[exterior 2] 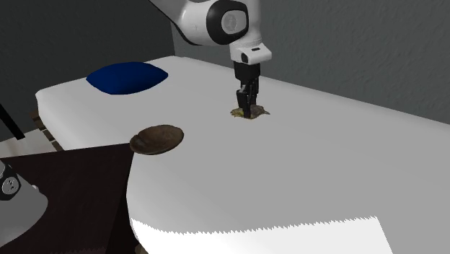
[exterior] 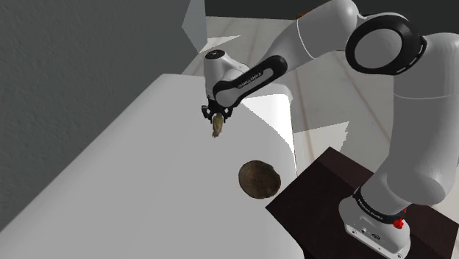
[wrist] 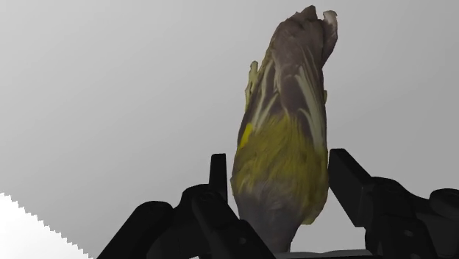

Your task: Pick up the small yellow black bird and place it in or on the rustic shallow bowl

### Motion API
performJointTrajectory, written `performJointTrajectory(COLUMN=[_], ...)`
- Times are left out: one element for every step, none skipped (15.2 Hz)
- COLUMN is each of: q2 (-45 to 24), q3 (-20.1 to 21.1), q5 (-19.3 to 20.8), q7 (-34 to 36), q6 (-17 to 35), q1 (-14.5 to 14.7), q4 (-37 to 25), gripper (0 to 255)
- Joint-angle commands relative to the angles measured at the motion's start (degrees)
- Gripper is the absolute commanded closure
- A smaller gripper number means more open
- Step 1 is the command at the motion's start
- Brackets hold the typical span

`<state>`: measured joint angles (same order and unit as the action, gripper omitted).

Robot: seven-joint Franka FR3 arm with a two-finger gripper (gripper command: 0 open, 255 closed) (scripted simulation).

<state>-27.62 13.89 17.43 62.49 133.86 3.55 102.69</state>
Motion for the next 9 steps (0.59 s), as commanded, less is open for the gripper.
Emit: performJointTrajectory(q2=[1.03,1.44,3.49,5.5,7.48,9.43,11.36,13.28,15.2], q3=[0.28,0.39,0.64,0.91,1.18,1.47,1.77,2.09,2.41], q5=[-0.45,-0.66,-0.82,-1.0,-1.22,-1.47,-1.77,-2.11,-2.49], q7=[-0.32,-0.51,0.0,0.47,0.93,1.35,1.76,2.13,2.47], q6=[-1.21,-1.78,-0.71,0.3,1.25,2.15,3.0,3.79,4.54], q1=[-0.11,-0.18,-0.28,-0.35,-0.41,-0.45,-0.46,-0.46,-0.43], q4=[-0.2,-0.37,2.75,5.77,8.69,11.52,14.27,16.95,19.57], gripper=[255,255,255,255,255,255,255,255,255])
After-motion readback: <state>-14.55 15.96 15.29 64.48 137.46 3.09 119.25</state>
